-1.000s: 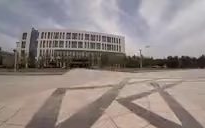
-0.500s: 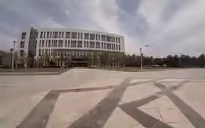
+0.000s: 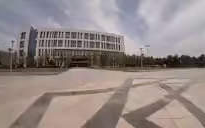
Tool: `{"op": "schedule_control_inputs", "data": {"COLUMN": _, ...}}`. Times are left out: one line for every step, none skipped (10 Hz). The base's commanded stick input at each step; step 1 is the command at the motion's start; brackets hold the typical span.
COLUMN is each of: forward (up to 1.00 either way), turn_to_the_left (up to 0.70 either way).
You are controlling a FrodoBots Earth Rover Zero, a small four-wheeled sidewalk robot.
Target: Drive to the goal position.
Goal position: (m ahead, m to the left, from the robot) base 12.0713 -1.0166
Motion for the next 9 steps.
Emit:
{"op": "schedule_control_inputs", "data": {"forward": 0.7, "turn_to_the_left": 0.0}}
{"op": "schedule_control_inputs", "data": {"forward": 0.7, "turn_to_the_left": 0.0}}
{"op": "schedule_control_inputs", "data": {"forward": 0.7, "turn_to_the_left": 0.0}}
{"op": "schedule_control_inputs", "data": {"forward": 0.7, "turn_to_the_left": 0.0}}
{"op": "schedule_control_inputs", "data": {"forward": 0.7, "turn_to_the_left": 0.0}}
{"op": "schedule_control_inputs", "data": {"forward": 0.7, "turn_to_the_left": 0.0}}
{"op": "schedule_control_inputs", "data": {"forward": 0.7, "turn_to_the_left": 0.0}}
{"op": "schedule_control_inputs", "data": {"forward": 0.7, "turn_to_the_left": 0.0}}
{"op": "schedule_control_inputs", "data": {"forward": 0.7, "turn_to_the_left": 0.0}}
